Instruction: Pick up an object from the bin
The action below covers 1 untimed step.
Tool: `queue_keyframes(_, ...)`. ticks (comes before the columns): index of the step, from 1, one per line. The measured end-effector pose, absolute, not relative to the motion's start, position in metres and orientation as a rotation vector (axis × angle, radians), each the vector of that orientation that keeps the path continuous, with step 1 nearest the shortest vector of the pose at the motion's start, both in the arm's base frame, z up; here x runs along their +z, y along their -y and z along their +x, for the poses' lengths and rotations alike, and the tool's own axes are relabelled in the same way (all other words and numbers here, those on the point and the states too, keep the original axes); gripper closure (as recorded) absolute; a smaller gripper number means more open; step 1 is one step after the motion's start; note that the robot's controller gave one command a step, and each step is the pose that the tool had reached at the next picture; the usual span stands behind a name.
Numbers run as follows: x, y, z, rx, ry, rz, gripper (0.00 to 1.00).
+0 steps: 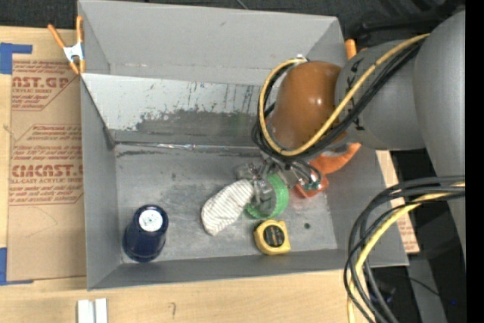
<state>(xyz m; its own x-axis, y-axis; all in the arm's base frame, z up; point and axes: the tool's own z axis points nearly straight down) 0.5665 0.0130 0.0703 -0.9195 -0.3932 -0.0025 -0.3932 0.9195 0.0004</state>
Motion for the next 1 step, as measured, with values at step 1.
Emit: queue_keyframes(1,0.2322,-0.0023,0.5680,-0.001,-3.063,-0.671,1.00)
